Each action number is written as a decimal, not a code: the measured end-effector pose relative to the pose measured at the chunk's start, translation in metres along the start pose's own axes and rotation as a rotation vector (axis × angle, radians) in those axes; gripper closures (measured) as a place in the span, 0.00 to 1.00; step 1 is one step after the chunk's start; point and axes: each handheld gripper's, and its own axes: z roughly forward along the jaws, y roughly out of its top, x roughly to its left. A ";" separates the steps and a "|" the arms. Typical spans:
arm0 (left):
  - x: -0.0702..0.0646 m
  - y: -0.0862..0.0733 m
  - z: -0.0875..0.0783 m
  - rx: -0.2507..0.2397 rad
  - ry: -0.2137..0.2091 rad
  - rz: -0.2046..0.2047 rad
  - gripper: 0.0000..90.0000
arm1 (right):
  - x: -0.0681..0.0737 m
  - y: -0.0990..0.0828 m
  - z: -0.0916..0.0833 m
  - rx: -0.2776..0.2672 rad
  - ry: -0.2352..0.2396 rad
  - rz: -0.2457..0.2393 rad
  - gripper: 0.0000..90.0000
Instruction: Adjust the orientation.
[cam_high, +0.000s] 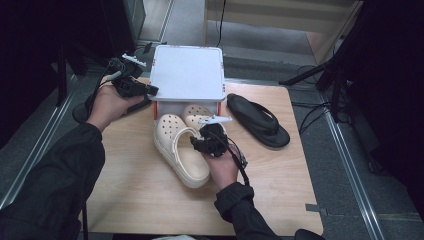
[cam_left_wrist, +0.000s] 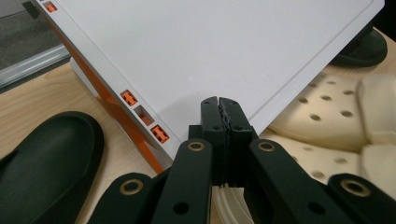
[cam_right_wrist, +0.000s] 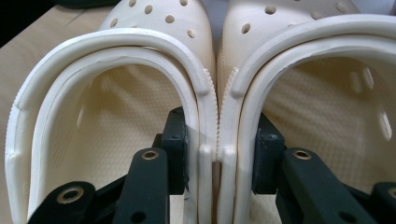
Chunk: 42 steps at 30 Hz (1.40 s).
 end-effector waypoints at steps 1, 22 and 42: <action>0.000 0.000 0.000 0.001 -0.002 0.000 1.00 | -0.002 0.004 0.004 -0.003 -0.003 0.000 0.73; 0.001 -0.001 0.000 -0.005 -0.008 -0.005 1.00 | -0.020 0.044 0.055 -0.032 -0.081 0.058 0.73; 0.001 -0.002 0.000 -0.011 -0.011 -0.001 1.00 | -0.020 0.042 0.075 -0.032 -0.134 0.110 0.70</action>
